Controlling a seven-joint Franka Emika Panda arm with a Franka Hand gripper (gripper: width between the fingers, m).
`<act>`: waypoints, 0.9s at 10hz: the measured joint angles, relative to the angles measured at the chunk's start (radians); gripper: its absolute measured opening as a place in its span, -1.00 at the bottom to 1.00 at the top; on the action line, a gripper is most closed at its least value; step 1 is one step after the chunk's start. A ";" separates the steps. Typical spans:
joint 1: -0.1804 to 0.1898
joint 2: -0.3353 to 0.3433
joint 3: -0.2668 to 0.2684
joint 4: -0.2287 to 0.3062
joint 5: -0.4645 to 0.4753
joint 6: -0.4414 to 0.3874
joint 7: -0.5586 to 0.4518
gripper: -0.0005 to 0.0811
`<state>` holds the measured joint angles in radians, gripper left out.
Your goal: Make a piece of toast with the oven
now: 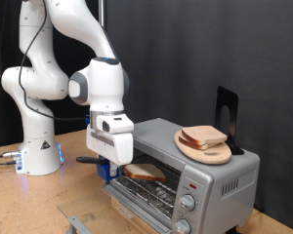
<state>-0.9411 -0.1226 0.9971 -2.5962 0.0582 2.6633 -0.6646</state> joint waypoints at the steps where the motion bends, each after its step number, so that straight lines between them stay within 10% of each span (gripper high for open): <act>1: -0.008 -0.001 -0.013 0.000 0.005 -0.019 -0.002 -0.03; 9: -0.136 0.040 -0.212 0.044 0.066 -0.088 -0.240 -0.03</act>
<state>-1.0774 -0.0831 0.7854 -2.5522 0.1245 2.5754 -0.9049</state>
